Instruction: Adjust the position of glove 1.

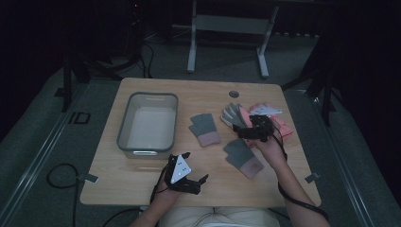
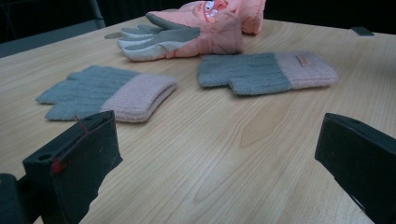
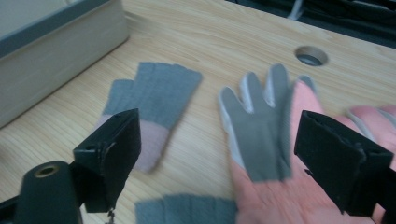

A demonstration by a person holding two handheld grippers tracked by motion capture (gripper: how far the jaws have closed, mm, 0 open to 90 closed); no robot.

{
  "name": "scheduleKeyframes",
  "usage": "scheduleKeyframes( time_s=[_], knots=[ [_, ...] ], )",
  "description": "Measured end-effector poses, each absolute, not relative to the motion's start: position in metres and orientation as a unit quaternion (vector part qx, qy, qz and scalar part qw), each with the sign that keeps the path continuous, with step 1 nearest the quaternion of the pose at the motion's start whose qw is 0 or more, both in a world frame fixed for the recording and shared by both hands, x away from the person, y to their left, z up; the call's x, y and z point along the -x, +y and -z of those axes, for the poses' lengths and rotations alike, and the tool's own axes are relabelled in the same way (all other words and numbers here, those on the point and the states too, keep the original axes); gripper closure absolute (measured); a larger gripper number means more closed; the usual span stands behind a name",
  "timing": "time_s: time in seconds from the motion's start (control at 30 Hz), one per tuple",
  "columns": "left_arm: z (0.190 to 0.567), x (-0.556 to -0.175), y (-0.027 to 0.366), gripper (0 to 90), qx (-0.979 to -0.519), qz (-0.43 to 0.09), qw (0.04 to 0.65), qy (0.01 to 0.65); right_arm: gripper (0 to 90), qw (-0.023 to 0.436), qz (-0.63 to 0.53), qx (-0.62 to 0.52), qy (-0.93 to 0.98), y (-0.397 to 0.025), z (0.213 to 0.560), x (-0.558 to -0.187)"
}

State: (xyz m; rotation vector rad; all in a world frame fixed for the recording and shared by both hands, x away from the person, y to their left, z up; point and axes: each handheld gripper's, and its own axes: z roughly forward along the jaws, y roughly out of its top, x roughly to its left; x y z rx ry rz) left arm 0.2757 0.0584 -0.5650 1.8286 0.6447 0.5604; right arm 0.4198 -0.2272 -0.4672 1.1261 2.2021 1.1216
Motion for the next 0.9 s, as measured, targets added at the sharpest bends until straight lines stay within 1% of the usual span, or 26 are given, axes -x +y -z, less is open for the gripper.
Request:
scheduleKeyframes(
  time_s=[0.03, 0.17, 0.3, 0.33, 0.4, 0.43, 0.47, 0.5, 0.6, 0.7, 0.77, 0.83, 0.9],
  knots=[
    [0.565, -0.276, 0.059, 0.0, -0.767, -0.234, 0.533, 0.271, 17.3, 0.208, -0.405, -0.401, 0.794, -0.223, 0.468, -0.422],
    [0.565, -0.276, 0.059, 0.0, -0.766, -0.231, 0.535, 0.271, 25.2, 0.196, -0.408, -0.387, 0.803, -0.208, 0.471, -0.429],
    [0.565, -0.276, 0.059, 0.0, -0.768, -0.233, 0.533, 0.269, 29.6, 0.191, -0.403, -0.37, 0.815, -0.19, 0.474, -0.438],
    [0.565, -0.276, 0.059, 0.0, -0.767, -0.233, 0.534, 0.269, 32.1, 0.19, -0.402, -0.368, 0.817, -0.186, 0.474, -0.441],
    [0.565, -0.276, 0.059, 0.0, -0.766, -0.233, 0.535, 0.269, 34.3, 0.184, -0.398, -0.359, 0.824, -0.177, 0.477, -0.447],
    [0.565, -0.276, 0.059, 0.0, -0.765, -0.232, 0.536, 0.27, 37.2, 0.18, -0.396, -0.357, 0.826, -0.172, 0.478, -0.449],
    [0.565, -0.276, 0.06, 0.0, -0.766, -0.233, 0.536, 0.269, 37.8, 0.174, -0.394, -0.353, 0.83, -0.168, 0.48, -0.452],
    [0.565, -0.276, 0.06, 0.0, -0.765, -0.233, 0.536, 0.269, 42.4, 0.174, -0.392, -0.351, 0.832, -0.164, 0.482, -0.455],
    [0.565, -0.276, 0.06, 0.0, -0.765, -0.233, 0.537, 0.269, 47.4, 0.17, -0.389, -0.342, 0.838, -0.153, 0.488, -0.462],
    [0.565, -0.276, 0.06, 0.0, -0.764, -0.232, 0.539, 0.269, 51.8, 0.157, -0.38, -0.343, 0.845, -0.145, 0.494, -0.472],
    [0.565, -0.276, 0.06, 0.0, -0.764, -0.231, 0.539, 0.269, 56.9, 0.148, -0.373, -0.34, 0.851, -0.14, 0.499, -0.477],
    [0.565, -0.276, 0.061, 0.0, -0.763, -0.23, 0.541, 0.269, 58.0, 0.135, -0.374, -0.338, 0.853, -0.137, 0.503, -0.482],
    [0.565, -0.276, 0.061, 0.0, -0.762, -0.229, 0.542, 0.27, 59.7, 0.138, -0.366, -0.337, 0.857, -0.134, 0.508, -0.486]
  ],
)
